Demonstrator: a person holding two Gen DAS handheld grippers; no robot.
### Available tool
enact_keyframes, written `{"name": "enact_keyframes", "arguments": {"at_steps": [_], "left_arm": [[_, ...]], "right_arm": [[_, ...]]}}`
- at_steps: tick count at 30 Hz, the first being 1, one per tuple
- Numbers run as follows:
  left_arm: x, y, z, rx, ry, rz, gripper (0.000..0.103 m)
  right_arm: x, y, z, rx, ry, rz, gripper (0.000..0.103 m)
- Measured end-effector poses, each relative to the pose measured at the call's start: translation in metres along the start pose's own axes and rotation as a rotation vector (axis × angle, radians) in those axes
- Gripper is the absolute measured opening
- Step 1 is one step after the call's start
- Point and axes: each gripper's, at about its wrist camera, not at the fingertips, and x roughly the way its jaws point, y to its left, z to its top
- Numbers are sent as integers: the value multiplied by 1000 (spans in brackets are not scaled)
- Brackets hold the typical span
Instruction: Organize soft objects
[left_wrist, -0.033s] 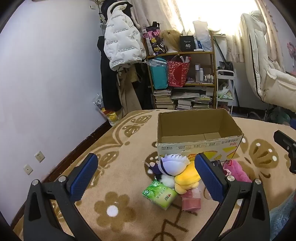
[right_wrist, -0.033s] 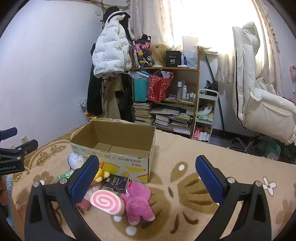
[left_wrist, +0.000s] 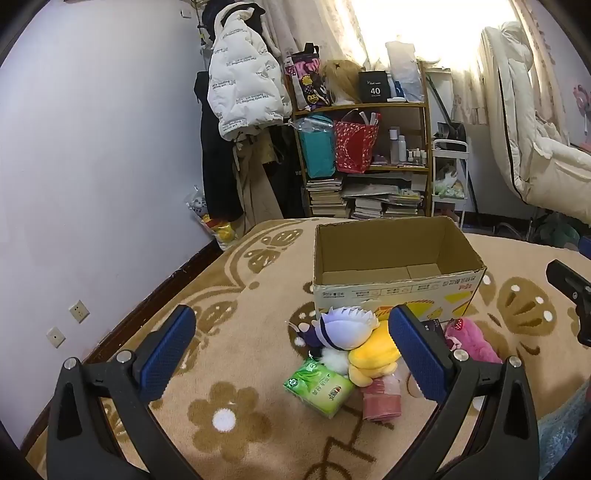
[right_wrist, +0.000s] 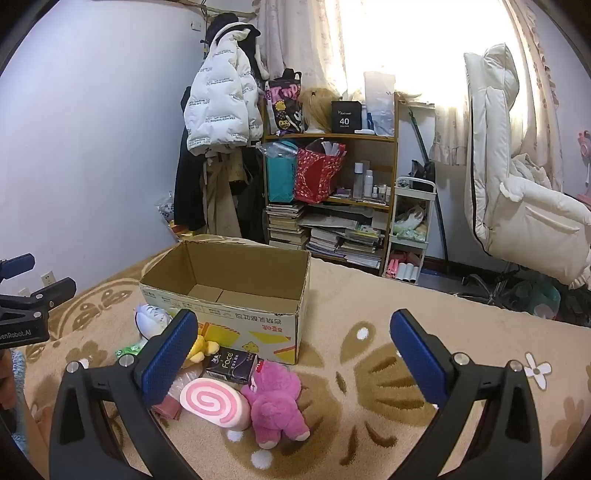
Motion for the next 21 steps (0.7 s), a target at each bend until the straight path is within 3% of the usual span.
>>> {"name": "enact_keyframes", "arguments": {"at_steps": [21], "left_arm": [[1, -2, -1, 9, 18, 1, 103]], "right_arm": [[0, 0, -1, 5, -2, 2, 103]]}}
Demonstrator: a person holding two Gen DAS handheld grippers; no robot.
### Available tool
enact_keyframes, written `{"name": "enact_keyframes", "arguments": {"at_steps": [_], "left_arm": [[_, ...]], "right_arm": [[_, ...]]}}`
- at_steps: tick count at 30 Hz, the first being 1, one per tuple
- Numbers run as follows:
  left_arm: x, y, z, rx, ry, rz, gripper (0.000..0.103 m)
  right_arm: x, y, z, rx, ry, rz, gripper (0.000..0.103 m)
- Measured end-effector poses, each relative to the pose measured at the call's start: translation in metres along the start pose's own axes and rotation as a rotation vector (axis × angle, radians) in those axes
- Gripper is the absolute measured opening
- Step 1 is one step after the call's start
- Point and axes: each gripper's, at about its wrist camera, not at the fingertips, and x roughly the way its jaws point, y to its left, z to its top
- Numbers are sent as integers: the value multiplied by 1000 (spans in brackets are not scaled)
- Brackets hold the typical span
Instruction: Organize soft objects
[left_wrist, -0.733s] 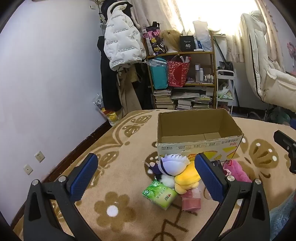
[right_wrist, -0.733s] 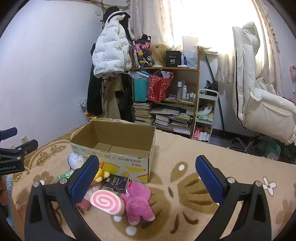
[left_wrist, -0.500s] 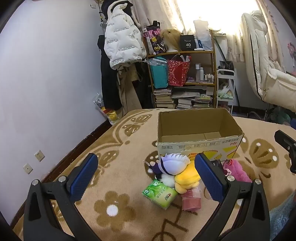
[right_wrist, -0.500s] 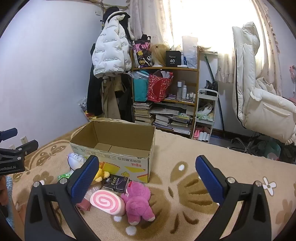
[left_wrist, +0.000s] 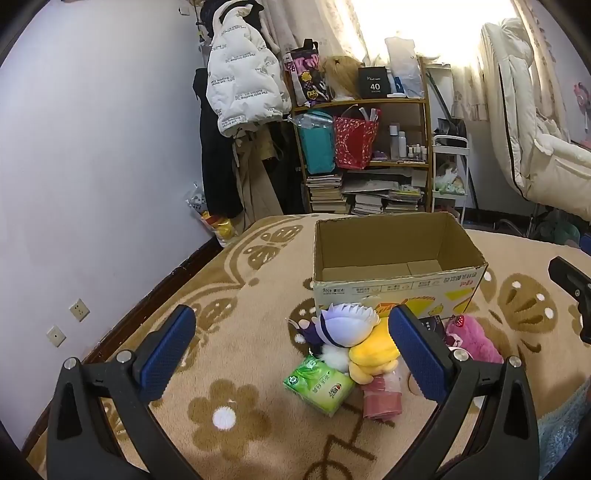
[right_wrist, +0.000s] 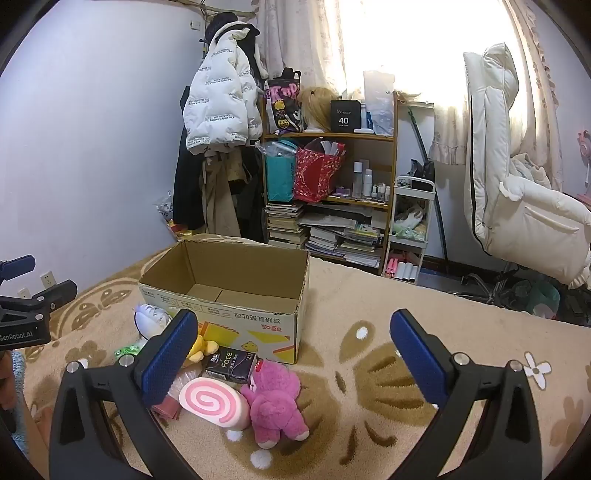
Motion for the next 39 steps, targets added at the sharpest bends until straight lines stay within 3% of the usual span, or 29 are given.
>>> {"name": "enact_keyframes", "arguments": {"at_steps": [39], "left_arm": [[8, -6, -11, 9, 9, 1, 103]], "right_arm": [[1, 0, -1, -1, 4, -1, 103]]}}
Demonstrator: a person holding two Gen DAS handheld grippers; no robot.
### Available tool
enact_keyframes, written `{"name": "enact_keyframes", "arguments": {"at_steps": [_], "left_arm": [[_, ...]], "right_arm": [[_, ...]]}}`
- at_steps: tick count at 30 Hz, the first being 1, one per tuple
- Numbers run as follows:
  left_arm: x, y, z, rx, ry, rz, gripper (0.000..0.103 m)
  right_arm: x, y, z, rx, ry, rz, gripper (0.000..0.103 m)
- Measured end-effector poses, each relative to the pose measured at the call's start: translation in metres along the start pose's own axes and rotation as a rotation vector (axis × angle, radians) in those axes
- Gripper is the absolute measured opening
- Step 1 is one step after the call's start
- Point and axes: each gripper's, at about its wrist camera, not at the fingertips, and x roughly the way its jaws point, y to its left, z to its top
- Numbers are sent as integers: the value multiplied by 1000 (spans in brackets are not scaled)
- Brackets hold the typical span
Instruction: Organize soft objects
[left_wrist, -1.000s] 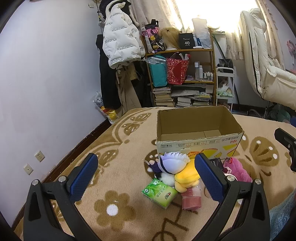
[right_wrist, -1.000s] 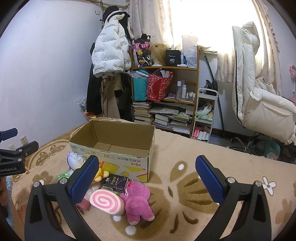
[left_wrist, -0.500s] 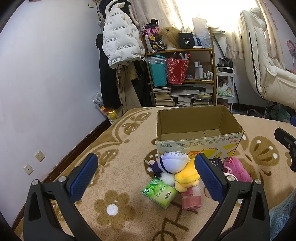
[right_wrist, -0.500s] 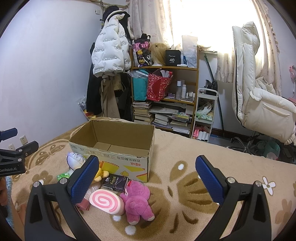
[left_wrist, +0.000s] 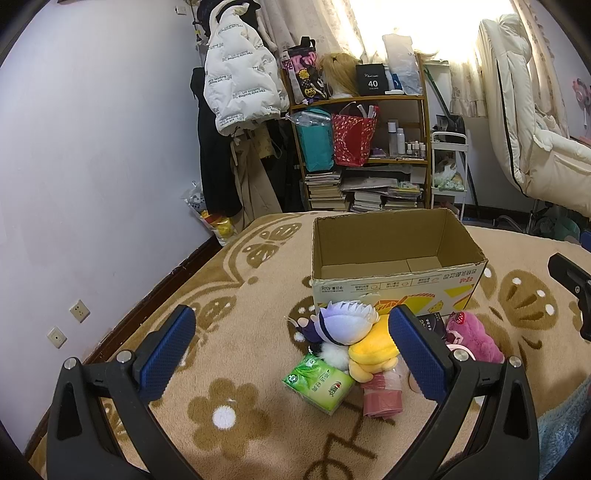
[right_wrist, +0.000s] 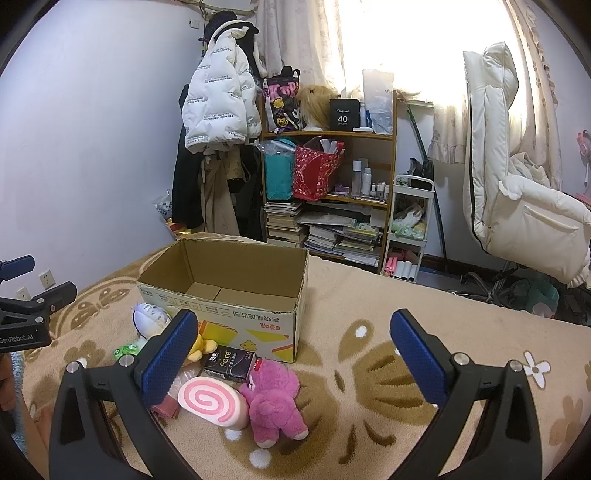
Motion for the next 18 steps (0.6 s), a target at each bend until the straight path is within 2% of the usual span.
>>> {"name": "enact_keyframes", "arguments": {"at_steps": [18], "left_arm": [[0, 0, 1, 0, 3, 0, 103]], "right_arm": [[1, 0, 0, -1, 3, -1, 103]]}}
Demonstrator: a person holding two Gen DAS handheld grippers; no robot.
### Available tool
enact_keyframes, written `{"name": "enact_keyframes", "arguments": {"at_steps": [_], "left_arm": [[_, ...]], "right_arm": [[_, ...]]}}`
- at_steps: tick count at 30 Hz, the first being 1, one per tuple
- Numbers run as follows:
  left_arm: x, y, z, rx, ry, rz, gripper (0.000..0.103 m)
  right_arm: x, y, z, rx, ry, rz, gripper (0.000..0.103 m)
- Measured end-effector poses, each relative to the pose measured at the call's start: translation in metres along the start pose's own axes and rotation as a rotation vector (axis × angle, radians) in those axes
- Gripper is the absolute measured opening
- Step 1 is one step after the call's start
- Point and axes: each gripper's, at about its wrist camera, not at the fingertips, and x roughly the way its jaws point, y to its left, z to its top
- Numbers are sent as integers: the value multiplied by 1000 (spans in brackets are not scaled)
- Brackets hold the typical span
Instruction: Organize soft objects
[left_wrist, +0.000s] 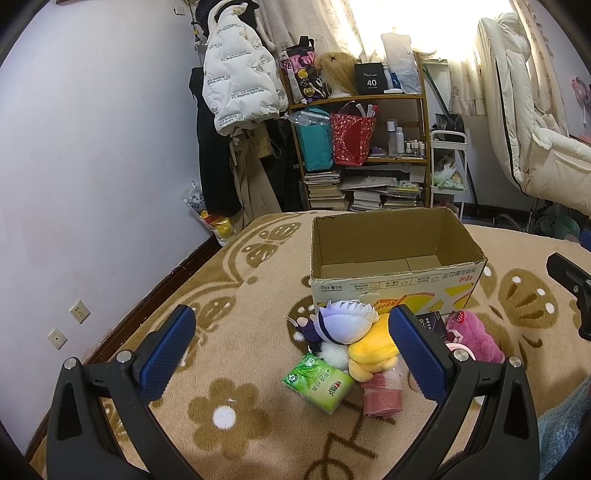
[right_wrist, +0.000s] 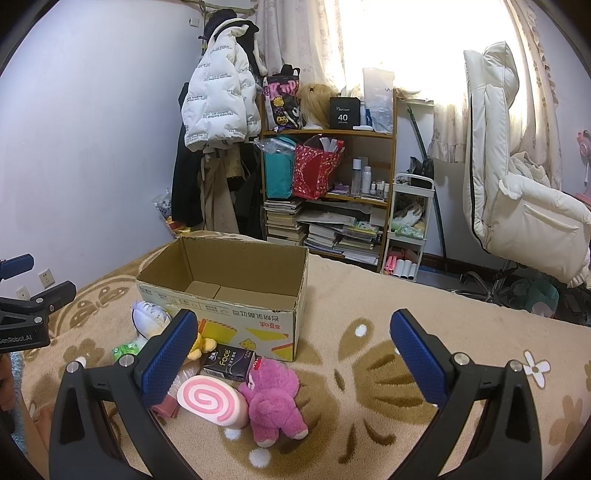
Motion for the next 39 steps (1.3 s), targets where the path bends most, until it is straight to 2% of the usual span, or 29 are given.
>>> {"name": "enact_keyframes", "arguments": {"at_steps": [25, 29, 35, 39], "left_arm": [[1, -2, -6, 15, 1, -8, 103], [-4, -2, -3, 25, -5, -9, 103], [-4, -2, -2, 32, 20, -14, 103], [-2, 2, 1, 15, 32, -10, 103]], "right_arm": [[1, 1, 4, -9, 7, -13, 103], [0, 0, -3, -16, 7, -15, 103], [-7, 0, 3, 2, -11, -28, 103], [2, -5, 1, 12, 9, -37, 103]]}}
